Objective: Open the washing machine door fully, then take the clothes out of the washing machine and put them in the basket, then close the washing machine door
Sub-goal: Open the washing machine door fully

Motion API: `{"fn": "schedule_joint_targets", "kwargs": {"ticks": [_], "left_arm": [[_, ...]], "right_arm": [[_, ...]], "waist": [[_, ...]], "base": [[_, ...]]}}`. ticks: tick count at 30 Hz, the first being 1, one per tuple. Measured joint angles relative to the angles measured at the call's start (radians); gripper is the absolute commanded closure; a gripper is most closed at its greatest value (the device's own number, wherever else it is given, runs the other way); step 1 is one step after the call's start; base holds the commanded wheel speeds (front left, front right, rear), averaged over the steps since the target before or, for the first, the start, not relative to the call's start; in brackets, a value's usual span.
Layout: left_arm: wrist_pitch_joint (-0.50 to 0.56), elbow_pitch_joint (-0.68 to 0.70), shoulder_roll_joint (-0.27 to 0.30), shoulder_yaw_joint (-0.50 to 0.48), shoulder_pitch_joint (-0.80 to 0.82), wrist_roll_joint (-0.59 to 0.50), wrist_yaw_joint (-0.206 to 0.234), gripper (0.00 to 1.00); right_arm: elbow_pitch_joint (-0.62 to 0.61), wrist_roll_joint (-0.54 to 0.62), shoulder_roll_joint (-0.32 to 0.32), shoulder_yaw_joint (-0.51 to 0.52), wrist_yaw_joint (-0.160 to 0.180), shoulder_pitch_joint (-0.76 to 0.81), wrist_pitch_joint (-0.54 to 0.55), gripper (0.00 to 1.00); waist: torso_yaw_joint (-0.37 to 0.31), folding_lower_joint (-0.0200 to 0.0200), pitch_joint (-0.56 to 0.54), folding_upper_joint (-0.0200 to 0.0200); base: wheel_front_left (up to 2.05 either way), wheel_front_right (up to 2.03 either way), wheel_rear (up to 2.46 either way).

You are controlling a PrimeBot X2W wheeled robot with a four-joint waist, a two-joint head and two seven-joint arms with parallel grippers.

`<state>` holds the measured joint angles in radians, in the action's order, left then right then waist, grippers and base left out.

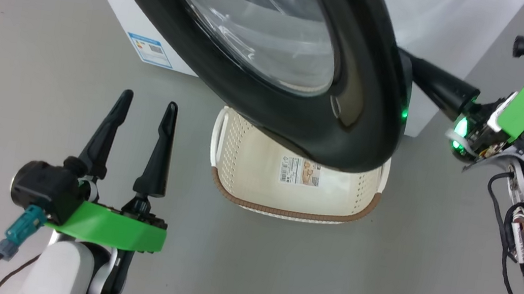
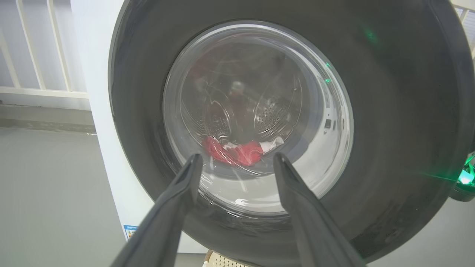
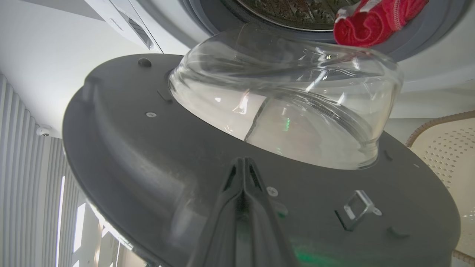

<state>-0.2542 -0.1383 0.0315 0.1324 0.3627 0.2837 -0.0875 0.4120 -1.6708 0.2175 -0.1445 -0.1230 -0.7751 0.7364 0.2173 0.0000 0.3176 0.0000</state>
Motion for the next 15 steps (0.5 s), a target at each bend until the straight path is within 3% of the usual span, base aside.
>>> {"fn": "schedule_joint_targets", "kwargs": {"ticks": [15], "left_arm": [[0.0, -0.023, 0.0, 0.011, -0.043, 0.004, 0.009, 0.0]], "right_arm": [[0.003, 0.028, -0.044, -0.051, 0.0, 0.102, 0.034, 1.0]], "waist": [[0.065, 0.0, -0.106, 0.0]], "base": [[0.0, 0.0, 0.0]]}}
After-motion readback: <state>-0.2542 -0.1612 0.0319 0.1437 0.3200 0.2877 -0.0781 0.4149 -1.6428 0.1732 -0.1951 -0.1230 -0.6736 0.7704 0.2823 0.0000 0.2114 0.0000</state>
